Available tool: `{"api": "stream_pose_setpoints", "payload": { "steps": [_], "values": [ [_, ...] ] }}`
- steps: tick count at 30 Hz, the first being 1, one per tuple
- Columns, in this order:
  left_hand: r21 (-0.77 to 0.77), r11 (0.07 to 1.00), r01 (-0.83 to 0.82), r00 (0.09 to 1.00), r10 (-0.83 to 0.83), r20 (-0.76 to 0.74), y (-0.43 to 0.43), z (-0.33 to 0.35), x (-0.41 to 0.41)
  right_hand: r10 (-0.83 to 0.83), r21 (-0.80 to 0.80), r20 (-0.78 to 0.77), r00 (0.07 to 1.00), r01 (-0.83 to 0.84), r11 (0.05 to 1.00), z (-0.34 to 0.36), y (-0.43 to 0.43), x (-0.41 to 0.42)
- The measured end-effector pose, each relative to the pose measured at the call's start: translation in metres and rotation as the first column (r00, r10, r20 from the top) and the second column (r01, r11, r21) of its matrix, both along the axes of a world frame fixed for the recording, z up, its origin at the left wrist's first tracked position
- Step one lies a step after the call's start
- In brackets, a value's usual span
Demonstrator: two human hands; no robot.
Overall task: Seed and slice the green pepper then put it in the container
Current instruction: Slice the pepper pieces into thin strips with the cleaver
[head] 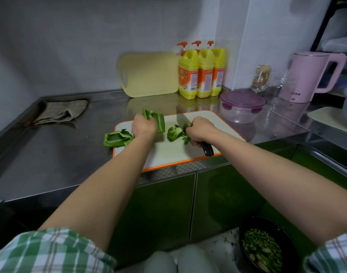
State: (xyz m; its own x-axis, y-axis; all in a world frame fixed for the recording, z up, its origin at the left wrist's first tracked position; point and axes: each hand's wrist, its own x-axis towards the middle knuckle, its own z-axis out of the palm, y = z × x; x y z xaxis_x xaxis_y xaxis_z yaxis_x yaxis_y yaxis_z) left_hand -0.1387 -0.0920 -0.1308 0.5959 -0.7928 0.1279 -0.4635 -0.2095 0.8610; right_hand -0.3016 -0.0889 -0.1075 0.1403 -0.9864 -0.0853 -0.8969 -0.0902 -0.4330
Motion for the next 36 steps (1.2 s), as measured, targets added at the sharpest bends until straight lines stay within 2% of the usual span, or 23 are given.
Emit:
{"api": "stream_pose_setpoints", "payload": {
  "steps": [2,7,14,17,22,25,28,31,36],
  "values": [
    [0.006,1.0,-0.003,0.998,0.003,-0.057,0.004,-0.001,0.008,-0.026,-0.004,0.006,1.0,0.026,1.0,0.005,0.0,-0.004],
    [-0.008,1.0,-0.014,0.993,0.013,-0.12,0.008,-0.001,0.019,-0.055,-0.016,-0.104,0.993,0.054,0.998,0.006,0.01,-0.006],
    [-0.025,1.0,-0.019,0.975,0.013,-0.224,0.017,-0.002,0.027,0.034,0.022,-0.05,0.998,-0.033,0.999,0.007,0.023,0.032],
    [-0.051,0.998,-0.031,0.94,0.012,-0.342,0.022,-0.003,0.037,0.057,0.025,0.007,0.998,-0.057,0.998,0.004,0.026,0.048],
    [-0.079,0.997,-0.025,0.897,-0.012,-0.442,0.023,-0.003,0.049,0.084,0.032,0.137,0.987,-0.089,0.995,0.002,0.028,0.065],
    [-0.098,0.995,-0.006,0.877,-0.042,-0.479,0.022,-0.003,0.048,0.038,-0.019,0.245,0.969,-0.035,0.999,0.002,0.023,0.057],
    [-0.101,0.995,0.015,0.871,-0.063,-0.487,0.018,-0.004,0.044,-0.006,-0.048,0.27,0.963,0.02,0.999,0.003,0.017,0.042],
    [-0.096,0.995,0.019,0.879,-0.062,-0.473,0.012,-0.005,0.037,0.029,0.021,0.29,0.956,-0.037,0.999,-0.002,0.019,0.037],
    [-0.095,0.995,0.033,0.861,-0.077,-0.503,0.016,-0.003,0.028,0.069,0.061,0.424,0.903,-0.104,0.993,-0.013,0.015,0.031]
  ]
}}
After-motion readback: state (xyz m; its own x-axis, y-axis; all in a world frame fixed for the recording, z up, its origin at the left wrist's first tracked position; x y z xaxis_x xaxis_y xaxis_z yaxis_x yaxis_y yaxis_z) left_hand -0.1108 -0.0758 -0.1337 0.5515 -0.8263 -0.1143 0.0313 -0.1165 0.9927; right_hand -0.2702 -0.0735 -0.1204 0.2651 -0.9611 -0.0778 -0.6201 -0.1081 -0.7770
